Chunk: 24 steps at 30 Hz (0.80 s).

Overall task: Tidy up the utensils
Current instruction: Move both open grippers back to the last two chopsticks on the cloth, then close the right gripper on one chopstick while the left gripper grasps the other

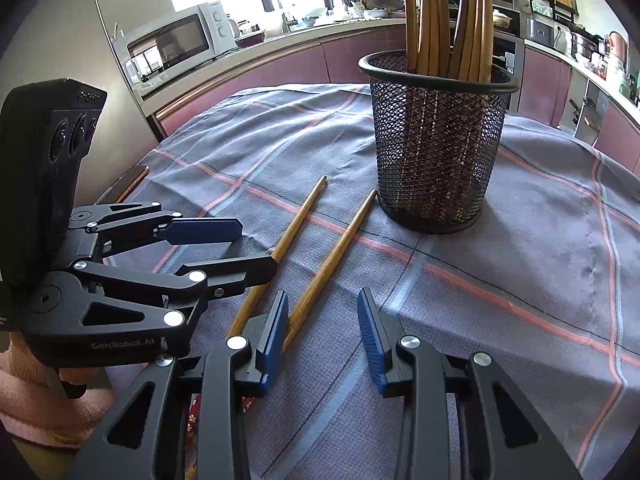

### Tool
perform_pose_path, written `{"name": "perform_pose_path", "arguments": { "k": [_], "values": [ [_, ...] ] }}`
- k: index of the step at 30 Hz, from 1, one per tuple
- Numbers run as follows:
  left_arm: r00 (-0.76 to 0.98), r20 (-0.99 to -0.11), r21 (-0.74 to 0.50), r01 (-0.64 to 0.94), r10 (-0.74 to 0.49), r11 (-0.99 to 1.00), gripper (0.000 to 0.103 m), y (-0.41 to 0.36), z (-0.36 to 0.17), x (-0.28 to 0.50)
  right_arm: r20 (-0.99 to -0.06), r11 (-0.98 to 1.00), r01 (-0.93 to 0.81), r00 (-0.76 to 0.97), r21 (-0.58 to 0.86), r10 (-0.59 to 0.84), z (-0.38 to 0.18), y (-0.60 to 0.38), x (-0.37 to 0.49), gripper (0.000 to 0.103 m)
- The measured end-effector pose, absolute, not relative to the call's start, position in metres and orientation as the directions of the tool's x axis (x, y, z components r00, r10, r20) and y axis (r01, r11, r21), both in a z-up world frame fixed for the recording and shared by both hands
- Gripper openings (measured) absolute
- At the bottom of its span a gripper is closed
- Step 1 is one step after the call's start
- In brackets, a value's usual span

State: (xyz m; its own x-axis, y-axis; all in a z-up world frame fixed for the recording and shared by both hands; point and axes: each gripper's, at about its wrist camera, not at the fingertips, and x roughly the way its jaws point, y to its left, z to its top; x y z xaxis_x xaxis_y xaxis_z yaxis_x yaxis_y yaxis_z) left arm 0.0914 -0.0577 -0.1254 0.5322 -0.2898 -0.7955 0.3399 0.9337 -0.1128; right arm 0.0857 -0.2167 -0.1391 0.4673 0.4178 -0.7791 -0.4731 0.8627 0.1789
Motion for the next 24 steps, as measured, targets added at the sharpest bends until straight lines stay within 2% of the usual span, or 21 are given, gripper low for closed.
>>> {"name": "perform_pose_path", "arguments": {
  "k": [19,24],
  "values": [
    [0.530,-0.801,-0.096,0.347,-0.279,0.933,0.047,-0.0627,-0.1298,0.0900,-0.782,0.867,-0.465,0.469,0.177,0.411,-0.1385,-0.2201,0.0859,0.034],
    [0.522,-0.800,-0.109,0.358,-0.295,0.927,0.037,-0.0644,-0.1289,0.0881,-0.783,0.870,-0.465,0.474,0.165,0.402,-0.1386,-0.2178,0.0857,0.033]
  ]
}}
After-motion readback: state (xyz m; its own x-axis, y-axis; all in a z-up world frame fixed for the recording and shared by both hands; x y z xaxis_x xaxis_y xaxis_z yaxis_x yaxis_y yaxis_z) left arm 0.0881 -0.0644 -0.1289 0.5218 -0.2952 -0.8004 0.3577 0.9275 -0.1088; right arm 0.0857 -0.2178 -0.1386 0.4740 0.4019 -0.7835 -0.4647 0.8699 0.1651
